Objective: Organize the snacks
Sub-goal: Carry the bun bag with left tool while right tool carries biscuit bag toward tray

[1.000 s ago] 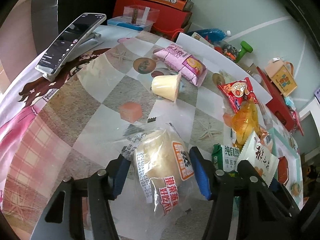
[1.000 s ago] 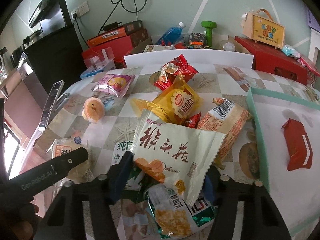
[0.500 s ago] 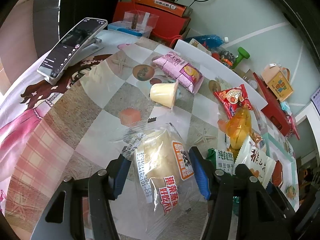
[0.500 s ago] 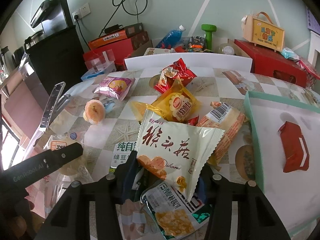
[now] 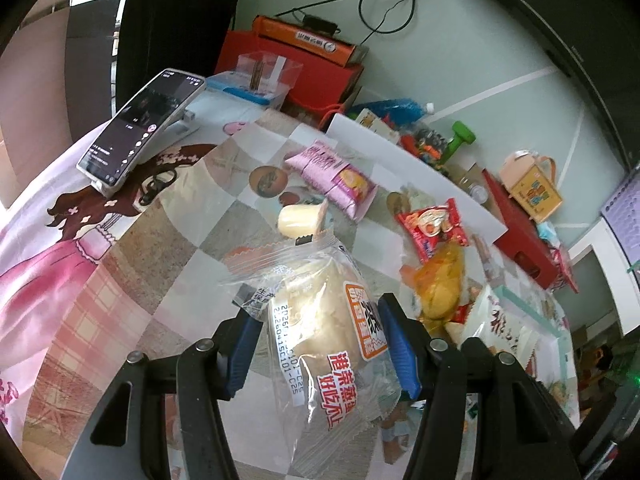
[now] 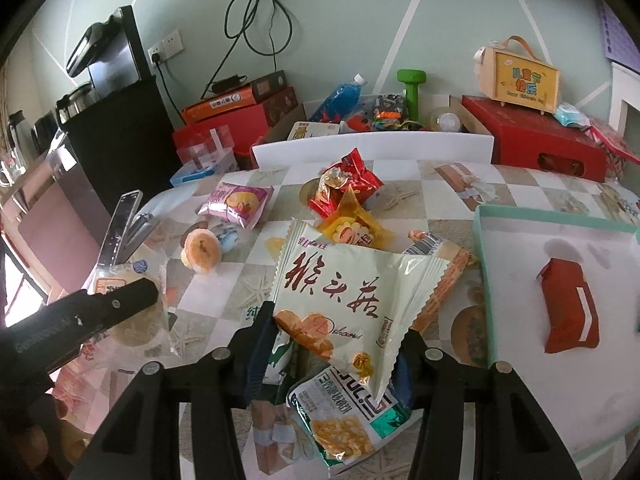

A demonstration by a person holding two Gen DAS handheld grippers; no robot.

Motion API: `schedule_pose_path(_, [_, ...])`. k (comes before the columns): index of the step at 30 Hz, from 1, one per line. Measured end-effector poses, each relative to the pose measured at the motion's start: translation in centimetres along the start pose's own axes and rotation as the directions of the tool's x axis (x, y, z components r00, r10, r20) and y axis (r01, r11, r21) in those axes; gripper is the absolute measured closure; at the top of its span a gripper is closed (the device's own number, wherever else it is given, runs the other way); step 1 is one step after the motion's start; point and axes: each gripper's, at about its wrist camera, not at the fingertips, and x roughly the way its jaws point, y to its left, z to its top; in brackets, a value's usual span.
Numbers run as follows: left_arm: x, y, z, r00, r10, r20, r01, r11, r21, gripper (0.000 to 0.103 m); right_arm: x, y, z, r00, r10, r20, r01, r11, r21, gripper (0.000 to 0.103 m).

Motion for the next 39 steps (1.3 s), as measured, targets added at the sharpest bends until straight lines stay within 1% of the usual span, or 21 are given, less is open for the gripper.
schedule_pose_path(9, [-0.3, -1.9, -0.1, 1.0, 0.004, 0.007, -0.004, 0.999, 0.039, 0.043, -0.6, -1.3, 0.2, 1.0, 0.007, 0.004, -0.007, 0.999, 0.043, 0.049])
schedule_pose_path(12, [-0.4, -3.2, -0.1, 1.0, -0.012, 0.012, 0.012, 0.998, 0.062, 0.043, -1.2, -2.2, 0.5, 1.0, 0.002, 0.015, -0.003, 0.998, 0.068, 0.049])
schedule_pose_path(15, [-0.6, -4.8, -0.2, 0.999, -0.043, 0.018, 0.041, 0.995, 0.095, 0.043, -1.8, -3.3, 0.7, 0.999, -0.013, 0.029, 0.01, 0.996, 0.09, 0.049])
schedule_pose_path(17, [-0.7, -6.0, -0.3, 0.997, -0.074, 0.019, 0.071, 0.991, 0.115, 0.042, -2.3, -4.3, 0.9, 0.999, -0.032, 0.042, 0.028, 0.994, 0.107, 0.049])
schedule_pose_path(23, [-0.3, -9.6, -0.9, 0.992, -0.128, 0.009, 0.124, 0.975, 0.184, 0.043, -3.6, -7.9, 1.4, 0.993, -0.099, 0.065, 0.087, 0.981, 0.171, 0.049])
schedule_pose_path(28, [-0.2, -12.1, -1.4, 0.981, -0.193, -0.006, 0.19, 0.956, 0.222, 0.043, -4.7, -11.5, 1.6, 0.984, -0.163, 0.076, 0.14, 0.96, 0.241, 0.049])
schedule_pose_path(30, [0.0, -13.1, -1.5, 0.979, -0.205, -0.018, 0.203, 0.949, 0.239, 0.042, -5.4, -13.3, 1.6, 0.977, -0.2, 0.079, 0.172, 0.946, 0.275, 0.049])
schedule_pose_path(34, [0.5, -15.2, -2.1, 0.978, -0.204, -0.036, 0.206, 0.936, 0.286, 0.043, -6.5, -16.5, 1.5, 0.964, -0.254, 0.076, 0.215, 0.916, 0.339, 0.049])
schedule_pose_path(39, [1.3, -18.5, -3.1, 0.973, -0.223, -0.064, 0.231, 0.909, 0.348, 0.043, -7.5, -20.3, 0.9, 0.941, -0.334, 0.053, 0.288, 0.874, 0.391, 0.049])
